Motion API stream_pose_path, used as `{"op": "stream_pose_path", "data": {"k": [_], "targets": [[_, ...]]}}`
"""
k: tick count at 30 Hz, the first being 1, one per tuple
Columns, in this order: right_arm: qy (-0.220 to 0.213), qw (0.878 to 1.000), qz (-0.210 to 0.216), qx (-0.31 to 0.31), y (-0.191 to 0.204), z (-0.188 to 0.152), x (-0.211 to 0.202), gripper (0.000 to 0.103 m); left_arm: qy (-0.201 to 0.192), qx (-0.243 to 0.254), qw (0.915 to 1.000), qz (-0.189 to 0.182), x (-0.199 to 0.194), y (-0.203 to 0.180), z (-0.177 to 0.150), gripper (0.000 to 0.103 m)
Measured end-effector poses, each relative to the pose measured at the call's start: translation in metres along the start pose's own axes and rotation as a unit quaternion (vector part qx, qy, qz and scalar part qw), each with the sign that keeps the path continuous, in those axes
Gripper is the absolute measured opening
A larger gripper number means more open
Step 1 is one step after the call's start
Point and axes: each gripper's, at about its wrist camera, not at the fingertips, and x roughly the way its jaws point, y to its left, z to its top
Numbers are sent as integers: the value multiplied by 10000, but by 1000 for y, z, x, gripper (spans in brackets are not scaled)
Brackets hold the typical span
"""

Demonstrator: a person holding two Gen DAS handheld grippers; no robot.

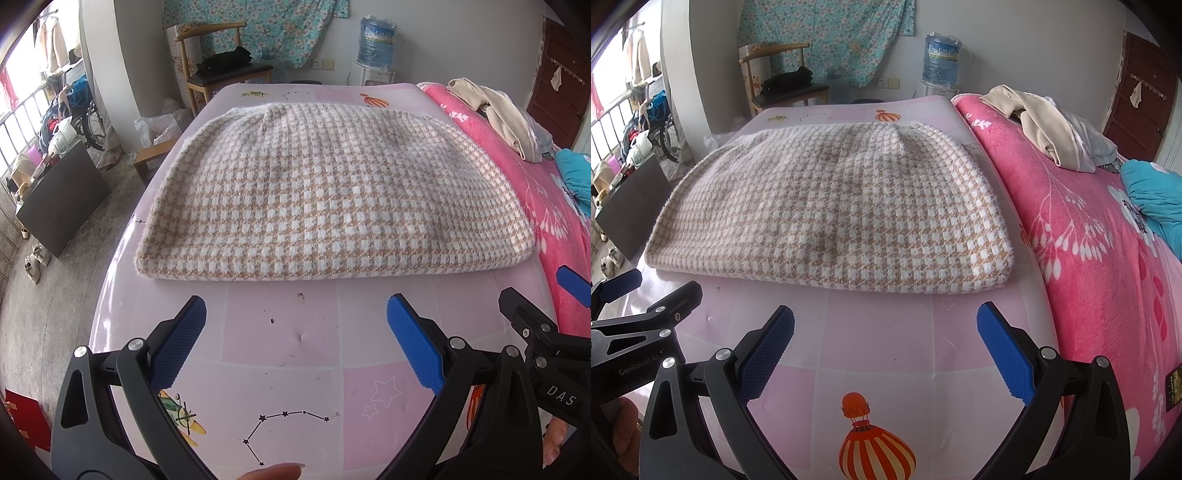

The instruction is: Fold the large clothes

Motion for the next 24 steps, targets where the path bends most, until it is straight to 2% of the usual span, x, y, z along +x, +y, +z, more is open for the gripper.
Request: {"op": "stream_pose_path", "data": {"k": [24], "targets": [[5,10000,-6,-89,8,-2,-1,97,-2,-104,9999,33,-1,6,-1,95]]}}
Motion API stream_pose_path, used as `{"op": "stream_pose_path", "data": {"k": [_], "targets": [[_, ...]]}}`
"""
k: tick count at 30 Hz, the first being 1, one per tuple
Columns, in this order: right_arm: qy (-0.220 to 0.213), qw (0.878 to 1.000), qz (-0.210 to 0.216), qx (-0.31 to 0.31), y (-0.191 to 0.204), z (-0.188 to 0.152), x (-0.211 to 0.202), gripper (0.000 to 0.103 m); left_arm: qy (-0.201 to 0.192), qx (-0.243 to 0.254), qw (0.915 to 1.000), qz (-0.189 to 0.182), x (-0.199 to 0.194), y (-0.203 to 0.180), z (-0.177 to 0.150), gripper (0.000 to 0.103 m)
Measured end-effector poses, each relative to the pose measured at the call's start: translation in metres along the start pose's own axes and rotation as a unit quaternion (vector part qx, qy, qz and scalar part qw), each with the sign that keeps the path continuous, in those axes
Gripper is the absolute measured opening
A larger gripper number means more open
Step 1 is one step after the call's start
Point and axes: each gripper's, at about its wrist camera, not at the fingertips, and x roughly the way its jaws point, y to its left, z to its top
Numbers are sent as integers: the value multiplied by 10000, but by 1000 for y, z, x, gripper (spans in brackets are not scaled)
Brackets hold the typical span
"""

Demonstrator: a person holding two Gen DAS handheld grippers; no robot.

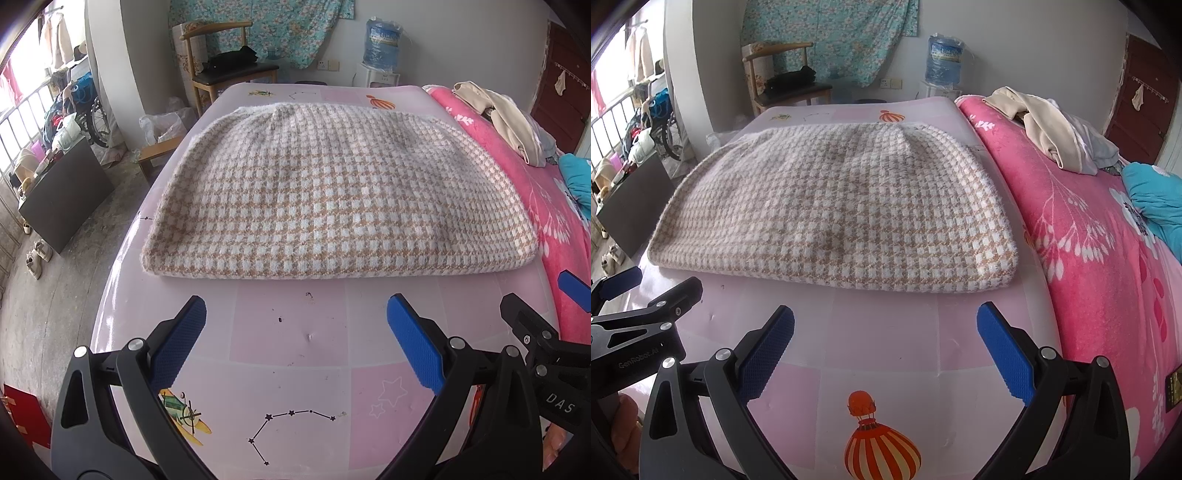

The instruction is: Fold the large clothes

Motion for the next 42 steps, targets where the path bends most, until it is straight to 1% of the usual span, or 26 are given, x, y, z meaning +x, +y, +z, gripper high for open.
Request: {"op": "stream_pose_path", "data": {"k": [42], "targets": [[-16,10000,-19,-8,1,-1,-2,97,-78,7,10000,10,-5,-5,2,95]]}}
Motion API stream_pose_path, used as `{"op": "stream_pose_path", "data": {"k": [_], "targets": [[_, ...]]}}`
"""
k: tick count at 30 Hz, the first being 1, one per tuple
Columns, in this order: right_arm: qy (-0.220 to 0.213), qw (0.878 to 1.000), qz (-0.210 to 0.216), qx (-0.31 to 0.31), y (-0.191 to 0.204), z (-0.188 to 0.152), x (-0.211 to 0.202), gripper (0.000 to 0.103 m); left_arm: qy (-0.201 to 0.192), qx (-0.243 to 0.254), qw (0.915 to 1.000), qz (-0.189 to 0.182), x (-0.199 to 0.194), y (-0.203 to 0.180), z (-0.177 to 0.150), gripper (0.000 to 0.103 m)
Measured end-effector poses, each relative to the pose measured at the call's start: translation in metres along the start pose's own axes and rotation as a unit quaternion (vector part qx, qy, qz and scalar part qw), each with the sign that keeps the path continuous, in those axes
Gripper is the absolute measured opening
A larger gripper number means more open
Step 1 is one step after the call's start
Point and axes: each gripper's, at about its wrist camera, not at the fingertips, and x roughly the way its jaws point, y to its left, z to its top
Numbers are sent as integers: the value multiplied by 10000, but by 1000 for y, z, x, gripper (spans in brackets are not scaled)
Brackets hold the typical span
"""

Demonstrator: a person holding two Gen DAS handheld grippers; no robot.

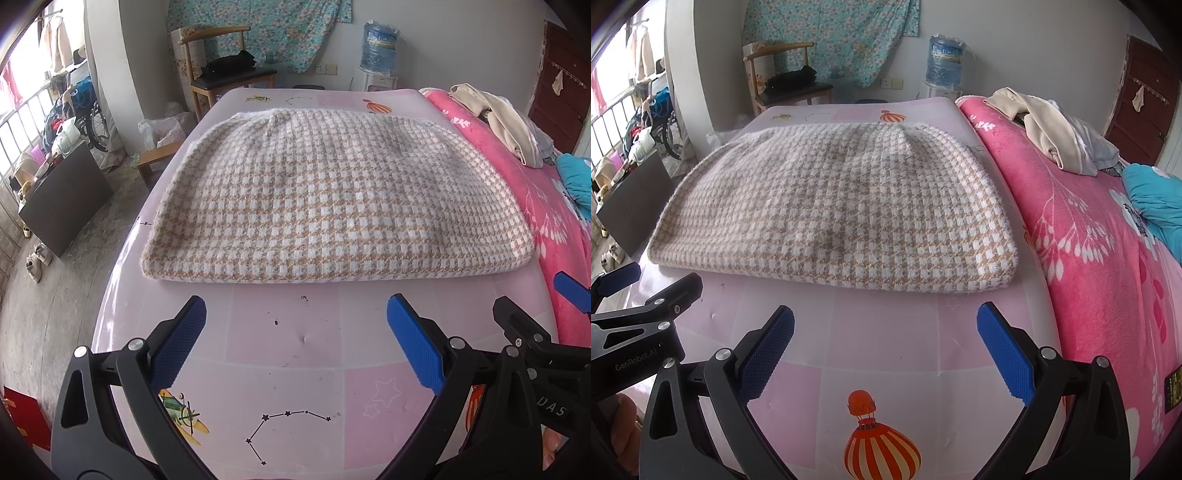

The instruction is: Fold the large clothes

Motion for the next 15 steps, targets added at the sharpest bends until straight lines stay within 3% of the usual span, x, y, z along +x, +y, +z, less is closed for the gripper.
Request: {"op": "stream_pose_path", "data": {"k": [15], "targets": [[0,10000,0,-4,-1,1,-1,97,5,-30,10000,-37,0,2,-1,95]]}}
